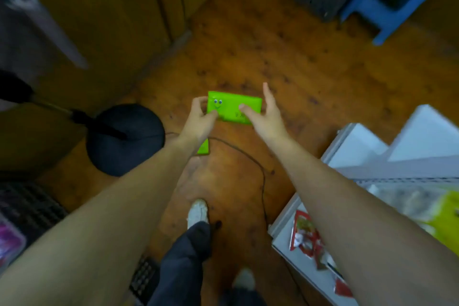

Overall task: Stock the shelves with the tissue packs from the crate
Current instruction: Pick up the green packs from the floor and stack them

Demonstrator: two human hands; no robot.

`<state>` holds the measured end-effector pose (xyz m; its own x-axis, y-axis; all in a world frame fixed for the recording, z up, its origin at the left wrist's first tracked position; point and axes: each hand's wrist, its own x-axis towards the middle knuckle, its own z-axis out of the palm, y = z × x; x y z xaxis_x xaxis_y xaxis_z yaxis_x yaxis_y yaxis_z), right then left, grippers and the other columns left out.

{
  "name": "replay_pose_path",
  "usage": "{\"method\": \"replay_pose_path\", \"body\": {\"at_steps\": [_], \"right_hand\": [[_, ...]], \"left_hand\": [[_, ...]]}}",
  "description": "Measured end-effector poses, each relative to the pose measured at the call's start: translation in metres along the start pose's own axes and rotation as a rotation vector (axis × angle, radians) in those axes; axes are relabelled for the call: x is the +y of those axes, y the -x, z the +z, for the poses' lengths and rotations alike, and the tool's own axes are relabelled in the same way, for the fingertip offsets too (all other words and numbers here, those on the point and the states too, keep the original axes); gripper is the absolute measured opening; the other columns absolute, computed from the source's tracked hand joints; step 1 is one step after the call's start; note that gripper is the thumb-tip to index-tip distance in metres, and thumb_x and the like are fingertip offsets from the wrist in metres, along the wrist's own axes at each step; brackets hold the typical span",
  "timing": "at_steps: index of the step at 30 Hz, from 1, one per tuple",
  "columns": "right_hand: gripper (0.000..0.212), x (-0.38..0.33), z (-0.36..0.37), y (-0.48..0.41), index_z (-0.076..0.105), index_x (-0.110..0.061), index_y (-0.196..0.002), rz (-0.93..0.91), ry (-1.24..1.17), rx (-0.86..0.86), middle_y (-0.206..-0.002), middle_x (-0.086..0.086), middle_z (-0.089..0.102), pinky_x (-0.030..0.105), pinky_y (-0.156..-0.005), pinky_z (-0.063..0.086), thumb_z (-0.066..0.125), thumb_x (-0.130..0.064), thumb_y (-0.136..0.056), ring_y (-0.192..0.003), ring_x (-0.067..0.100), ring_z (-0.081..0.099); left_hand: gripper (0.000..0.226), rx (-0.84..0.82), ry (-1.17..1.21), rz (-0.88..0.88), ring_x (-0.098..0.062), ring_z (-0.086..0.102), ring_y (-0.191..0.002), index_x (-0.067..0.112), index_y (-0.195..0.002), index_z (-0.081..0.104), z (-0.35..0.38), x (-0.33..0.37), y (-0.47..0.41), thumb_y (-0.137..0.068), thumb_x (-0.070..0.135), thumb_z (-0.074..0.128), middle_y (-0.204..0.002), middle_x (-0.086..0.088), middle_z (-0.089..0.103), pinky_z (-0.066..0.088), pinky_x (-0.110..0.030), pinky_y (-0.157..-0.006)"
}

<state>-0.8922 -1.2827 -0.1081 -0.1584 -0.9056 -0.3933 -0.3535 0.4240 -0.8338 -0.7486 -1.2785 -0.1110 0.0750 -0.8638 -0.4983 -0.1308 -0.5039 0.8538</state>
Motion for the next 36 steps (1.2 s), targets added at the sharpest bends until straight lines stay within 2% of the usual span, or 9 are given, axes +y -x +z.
{"method": "replay_pose_path", "body": {"at_steps": [4, 8, 11, 15, 18, 21, 25, 31, 36], "right_hand": [[0.073, -0.065, -0.037, 0.069, 0.031, -0.025, -0.144, -0.161, 0.074, 0.019, -0.125, 0.018, 0.041, 0.015, -0.097, 0.027, 0.068, -0.027, -0.082, -0.121, 0.024, 0.043], [0.073, -0.109, -0.071, 0.154, 0.035, -0.025, -0.143, -0.318, 0.079, 0.060, -0.125, 0.015, 0.036, 0.007, -0.088, 0.024, 0.072, -0.026, -0.080, -0.119, 0.019, 0.040], [0.075, -0.130, -0.099, 0.216, 0.035, -0.023, -0.142, -0.419, 0.097, 0.095, -0.128, 0.014, 0.034, 0.004, -0.088, 0.022, 0.074, -0.024, -0.078, -0.112, 0.011, 0.038], [0.078, -0.150, -0.135, 0.282, 0.032, -0.025, -0.142, -0.460, 0.068, 0.144, -0.133, 0.009, 0.029, 0.009, -0.093, 0.026, 0.074, -0.027, -0.077, -0.115, 0.010, 0.037], [0.080, -0.162, -0.164, 0.316, 0.030, -0.026, -0.143, -0.468, 0.027, 0.247, -0.136, 0.009, 0.026, 0.009, -0.092, 0.025, 0.074, -0.028, -0.077, -0.123, 0.015, 0.035], [0.081, -0.170, -0.196, 0.344, 0.028, -0.026, -0.143, -0.487, -0.003, 0.371, -0.138, 0.009, 0.026, 0.003, -0.087, 0.023, 0.074, -0.030, -0.077, -0.124, 0.016, 0.035], [0.081, -0.169, -0.233, 0.380, 0.030, -0.025, -0.144, -0.521, -0.013, 0.536, -0.138, 0.007, 0.029, 0.005, -0.089, 0.024, 0.074, -0.031, -0.076, -0.120, 0.009, 0.034], [0.075, -0.122, -0.289, 0.449, 0.037, -0.025, -0.140, -0.510, -0.003, 0.846, -0.141, 0.002, 0.038, 0.017, -0.103, 0.027, 0.076, -0.029, -0.075, -0.130, 0.009, 0.033], [0.072, -0.061, -0.354, 0.510, 0.043, -0.020, -0.135, -0.454, -0.035, 1.057, -0.130, -0.005, 0.044, 0.015, -0.102, 0.028, 0.078, -0.021, -0.072, -0.126, 0.011, 0.040]], "left_hand": [[0.059, -0.023, 0.012, 0.214, -0.011, 0.038, -0.129, 0.017, -0.148, 0.020, -0.013, 0.062, 0.080, -0.095, 0.000, 0.039, -0.146, -0.001, 0.032, 0.031, -0.012, -0.099], [0.052, -0.014, -0.022, 0.415, -0.012, 0.027, -0.137, 0.017, -0.145, 0.030, -0.017, 0.101, 0.172, -0.096, 0.002, 0.039, -0.148, 0.001, 0.031, 0.024, -0.022, -0.112], [0.047, 0.005, 0.019, 0.468, -0.009, 0.030, -0.133, 0.019, -0.142, 0.034, -0.015, 0.123, 0.238, -0.096, 0.009, 0.038, -0.145, -0.001, 0.034, 0.026, -0.019, -0.106], [0.046, -0.040, 0.091, 0.526, -0.018, 0.035, -0.135, 0.035, -0.132, 0.040, -0.007, 0.153, 0.306, -0.086, 0.041, 0.033, -0.147, -0.005, 0.036, 0.029, -0.044, -0.114], [0.055, -0.111, 0.076, 0.603, -0.016, 0.032, -0.138, 0.025, -0.143, 0.033, 0.005, 0.183, 0.344, -0.092, 0.045, 0.029, -0.150, -0.002, 0.033, 0.026, -0.045, -0.115], [0.046, -0.177, 0.043, 0.707, -0.009, 0.027, -0.139, 0.022, -0.147, 0.025, 0.023, 0.209, 0.372, -0.103, 0.033, 0.028, -0.151, 0.003, 0.029, 0.025, -0.028, -0.115], [0.048, -0.271, 0.026, 0.820, 0.005, 0.024, -0.130, 0.018, -0.148, 0.020, 0.048, 0.227, 0.402, -0.102, 0.024, 0.032, -0.145, 0.011, 0.028, 0.026, 0.007, -0.090], [0.050, -0.467, -0.054, 0.830, -0.003, 0.033, -0.128, 0.022, -0.148, 0.023, 0.112, 0.214, 0.436, -0.101, 0.034, 0.036, -0.141, 0.006, 0.036, 0.029, -0.023, -0.105], [0.054, -0.597, -0.498, 0.941, -0.022, 0.026, -0.139, 0.017, -0.145, 0.032, 0.180, 0.201, 0.463, -0.098, 0.042, 0.039, -0.148, -0.011, 0.032, 0.022, -0.030, -0.112]]}}
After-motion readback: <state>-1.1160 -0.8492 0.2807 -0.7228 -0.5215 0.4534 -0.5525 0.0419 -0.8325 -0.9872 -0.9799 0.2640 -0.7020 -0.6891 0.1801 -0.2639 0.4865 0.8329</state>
